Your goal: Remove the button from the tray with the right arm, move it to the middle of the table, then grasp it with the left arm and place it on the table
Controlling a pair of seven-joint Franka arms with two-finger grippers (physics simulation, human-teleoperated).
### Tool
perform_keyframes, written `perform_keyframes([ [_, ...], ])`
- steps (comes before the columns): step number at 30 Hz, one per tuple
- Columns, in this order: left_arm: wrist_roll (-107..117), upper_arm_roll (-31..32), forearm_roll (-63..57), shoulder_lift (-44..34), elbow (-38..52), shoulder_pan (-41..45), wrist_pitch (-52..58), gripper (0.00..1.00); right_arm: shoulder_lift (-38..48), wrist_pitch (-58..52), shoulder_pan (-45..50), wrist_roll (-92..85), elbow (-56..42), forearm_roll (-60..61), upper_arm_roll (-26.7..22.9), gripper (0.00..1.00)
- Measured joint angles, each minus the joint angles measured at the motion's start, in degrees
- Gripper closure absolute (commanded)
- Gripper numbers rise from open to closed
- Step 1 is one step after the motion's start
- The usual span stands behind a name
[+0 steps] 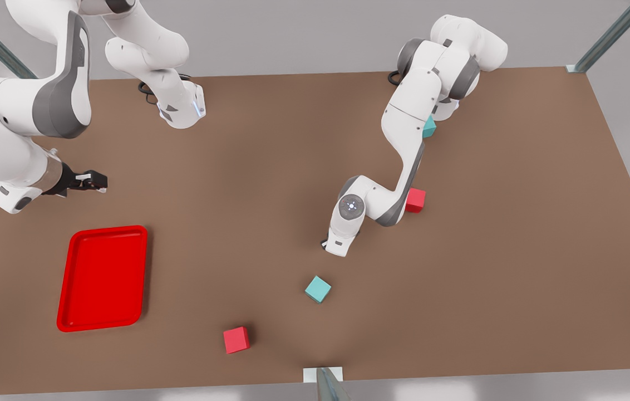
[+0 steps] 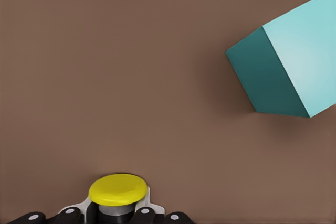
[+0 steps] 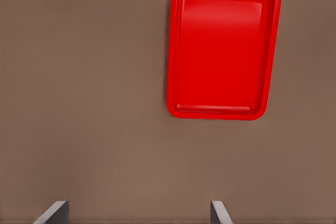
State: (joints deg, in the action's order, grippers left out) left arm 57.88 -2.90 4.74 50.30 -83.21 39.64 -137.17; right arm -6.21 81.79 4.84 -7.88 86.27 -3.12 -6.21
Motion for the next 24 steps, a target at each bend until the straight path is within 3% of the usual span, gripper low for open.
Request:
perform_keyframes([
  [9,0.01,-1.47,-1.60,-0.81,2.46,1.19,0.27,0.56,-0.76,-0.21,0.01,-0.03,-0.05,0.09,0.09,0.00],
  [10,0.02,-3.29,-3.15,-0.91,2.56,2.84,0.64,0.56,-0.78,-0.21,-0.03,-0.03,-0.09,0.09,0.09,0.00],
  [13,0.46,-16.78,-6.41,-1.03,4.44,13.14,6.41,0.56,-0.79,-0.17,0.10,0.03,-0.19,0.22,0.11,0.00],
  [17,3.12,-27.28,-8.26,-0.96,5.65,19.32,15.46,0.56,-0.79,-0.07,0.06,0.11,-0.19,0.38,0.12,0.00],
  [24,17.72,-30.01,-21.93,0.53,5.76,20.60,22.53,0.56,-0.73,0.00,-0.03,0.17,-0.20,0.30,0.09,0.00],
])
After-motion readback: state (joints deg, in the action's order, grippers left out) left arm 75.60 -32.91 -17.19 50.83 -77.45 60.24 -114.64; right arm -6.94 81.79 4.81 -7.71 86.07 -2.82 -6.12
